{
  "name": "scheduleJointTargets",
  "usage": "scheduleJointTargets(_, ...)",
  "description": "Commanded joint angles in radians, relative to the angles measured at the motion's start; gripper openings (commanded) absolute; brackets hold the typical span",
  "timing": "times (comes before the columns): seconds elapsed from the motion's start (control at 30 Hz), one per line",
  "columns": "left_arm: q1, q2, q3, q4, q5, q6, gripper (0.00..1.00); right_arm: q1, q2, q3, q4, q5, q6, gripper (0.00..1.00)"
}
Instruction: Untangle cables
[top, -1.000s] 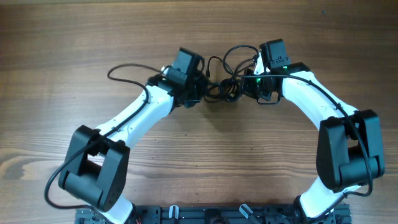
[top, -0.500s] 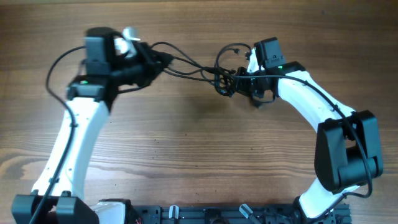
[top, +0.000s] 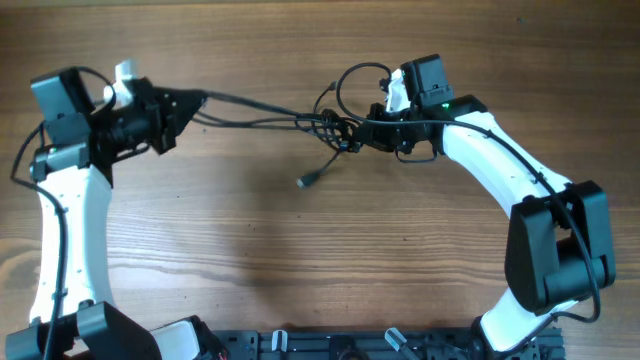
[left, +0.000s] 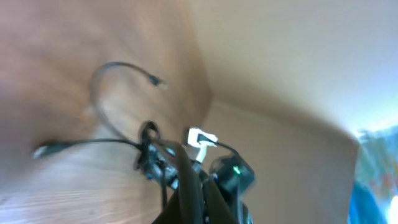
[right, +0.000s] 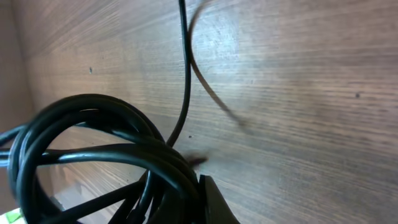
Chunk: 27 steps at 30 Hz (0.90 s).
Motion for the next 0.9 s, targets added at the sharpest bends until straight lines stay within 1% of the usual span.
scheduleJointTargets(0.0, 0.103, -0.058, 0.037, -0.065, -0.385, 0.043, 0.04, -0.098, 0.035, -0.057, -0.063, 0.336, 0.029, 0.04)
scheduleJointTargets(0.07, 0.090, -0.058, 0.037, -0.123, -0.502, 0.047, 0.04, -0.111, 0.035, -0.066, -0.070, 0.354, 0.031, 0.04)
scheduleJointTargets(0.13, 0.074, -0.058, 0.037, -0.158, -0.603, 0.078, 0.04, -0.121, 0.035, -0.069, -0.081, 0.372, 0.031, 0.04)
scheduleJointTargets(0.17, 0.061, -0.058, 0.037, -0.176, -0.686, 0.096, 0.04, -0.126, 0.035, -0.069, -0.089, 0.385, 0.031, 0.04)
scheduleJointTargets(0.23, 0.042, -0.057, 0.037, -0.201, -0.817, 0.096, 0.04, -0.138, 0.035, -0.069, -0.105, 0.418, 0.030, 0.04)
scheduleJointTargets(0.37, 0.020, -0.055, 0.037, -0.225, -0.981, 0.096, 0.04, -0.162, 0.035, -0.069, -0.140, 0.516, 0.027, 0.04)
scheduleJointTargets(0.47, 0.006, -0.051, 0.037, -0.241, -0.990, 0.097, 0.04, -0.174, 0.035, -0.069, -0.160, 0.583, 0.015, 0.04)
scheduleJointTargets(0.53, -0.012, -0.045, 0.037, -0.244, -0.973, 0.132, 0.04, -0.179, 0.035, -0.069, -0.163, 0.584, -0.006, 0.04)
scheduleJointTargets(0.57, -0.029, -0.038, 0.037, -0.244, -0.932, 0.185, 0.04, -0.178, 0.035, -0.069, -0.163, 0.578, -0.009, 0.04)
scheduleJointTargets(0.73, -0.095, -0.003, 0.037, -0.242, -0.785, 0.350, 0.04, -0.183, 0.035, -0.069, -0.159, 0.563, -0.034, 0.04)
scheduleJointTargets(0.8, -0.115, 0.016, 0.036, -0.246, -0.758, 0.436, 0.04, -0.205, 0.035, -0.069, -0.155, 0.557, -0.033, 0.04)
scheduleJointTargets(0.87, -0.121, 0.034, 0.037, -0.260, -0.768, 0.475, 0.04, -0.245, 0.035, -0.069, -0.150, 0.507, -0.039, 0.04)
